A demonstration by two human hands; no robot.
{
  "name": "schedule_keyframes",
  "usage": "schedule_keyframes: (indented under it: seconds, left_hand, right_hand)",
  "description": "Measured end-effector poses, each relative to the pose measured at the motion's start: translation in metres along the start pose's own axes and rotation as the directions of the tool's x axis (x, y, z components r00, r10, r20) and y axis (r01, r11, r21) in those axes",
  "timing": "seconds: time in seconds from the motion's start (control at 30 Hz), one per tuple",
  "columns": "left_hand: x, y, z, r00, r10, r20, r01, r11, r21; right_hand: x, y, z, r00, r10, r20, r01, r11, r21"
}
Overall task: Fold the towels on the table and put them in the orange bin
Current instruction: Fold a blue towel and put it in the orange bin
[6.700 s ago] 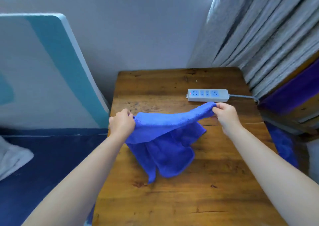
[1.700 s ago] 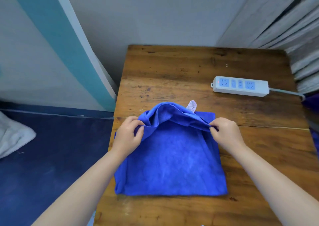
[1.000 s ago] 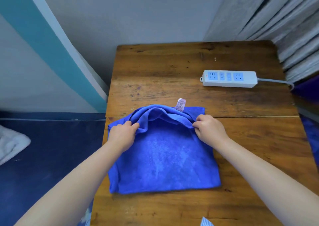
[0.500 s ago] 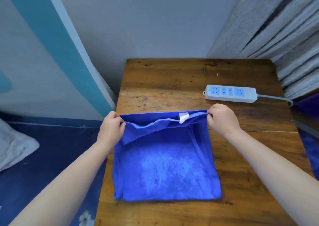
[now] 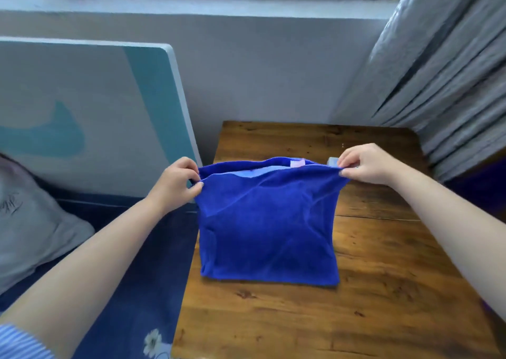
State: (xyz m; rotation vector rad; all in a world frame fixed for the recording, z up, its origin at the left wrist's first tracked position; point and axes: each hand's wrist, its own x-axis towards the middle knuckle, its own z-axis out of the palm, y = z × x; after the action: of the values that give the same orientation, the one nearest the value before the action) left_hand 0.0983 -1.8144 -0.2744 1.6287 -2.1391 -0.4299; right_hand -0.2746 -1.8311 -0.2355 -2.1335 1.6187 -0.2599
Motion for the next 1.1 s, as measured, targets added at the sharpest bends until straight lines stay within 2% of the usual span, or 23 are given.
schedule_keyframes:
  seconds: [0.1, 0.17, 0.27, 0.3, 0.33, 0.47, 0.67, 0.73, 0.83, 0.87, 0.93, 1.0, 1.1]
  left_hand:
    - [-0.009, 0.014, 0.006, 0.996, 0.044, 0.084, -0.039, 0.997, -0.059]
    - [-0.015, 0.015, 0.017, 0.983, 0.049, 0.176, -0.041, 0.998, -0.044]
    - [-0.030, 0.004, 0.033, 0.934, -0.029, 0.356, 0.014, 0.999, 0.043]
    - [-0.036, -0.001, 0.038, 0.909, -0.058, 0.412, 0.031, 0.997, 0.072]
    - [-0.041, -0.006, 0.042, 0.883, -0.076, 0.464, 0.032, 0.994, 0.101]
    - [-0.054, -0.011, 0.056, 0.774, -0.097, 0.626, -0.017, 0.985, 0.174]
    - [-0.069, -0.010, 0.082, 0.649, -0.207, 0.732, -0.111, 0.926, 0.361]
    - [-0.080, -0.008, 0.093, 0.647, -0.240, 0.724, -0.171, 0.879, 0.444]
    - [-0.094, -0.010, 0.106, 0.706, -0.239, 0.667, -0.215, 0.825, 0.523]
    - [-0.097, -0.012, 0.109, 0.734, -0.224, 0.641, -0.196, 0.834, 0.516]
    - [-0.101, -0.016, 0.113, 0.785, -0.192, 0.589, -0.131, 0.878, 0.461]
    - [-0.101, -0.018, 0.114, 0.828, -0.142, 0.543, -0.084, 0.925, 0.371]
    - [-0.101, -0.021, 0.114, 0.875, -0.104, 0.472, -0.052, 0.951, 0.306]
  right_hand:
    - [-0.022, -0.012, 0.018, 0.986, -0.098, 0.137, 0.120, 0.979, -0.167]
    - [-0.037, -0.010, 0.043, 0.965, -0.102, 0.242, 0.173, 0.939, -0.297]
    - [-0.067, 0.002, 0.089, 0.857, 0.013, 0.515, 0.265, 0.846, -0.463]
    - [-0.078, 0.007, 0.104, 0.822, 0.029, 0.569, 0.310, 0.815, -0.490]
    - [-0.084, 0.011, 0.114, 0.820, 0.030, 0.571, 0.333, 0.787, -0.519]
    - [-0.090, 0.021, 0.134, 0.910, 0.020, 0.414, 0.250, 0.771, -0.586]
    - [-0.101, 0.005, 0.159, 0.964, -0.069, 0.257, 0.210, 0.790, -0.576]
    - [-0.110, 0.011, 0.173, 0.960, -0.074, 0.270, 0.221, 0.793, -0.568]
    - [-0.125, 0.020, 0.188, 0.916, -0.010, 0.401, 0.224, 0.842, -0.491]
    - [-0.127, 0.020, 0.191, 0.927, -0.010, 0.375, 0.187, 0.880, -0.437]
    - [-0.123, 0.017, 0.197, 0.973, 0.015, 0.228, 0.049, 0.961, -0.274]
    - [-0.109, 0.006, 0.204, 0.984, 0.096, 0.149, -0.066, 0.979, -0.195]
    - [-0.084, -0.005, 0.221, 0.952, 0.207, 0.223, -0.126, 0.935, -0.330]
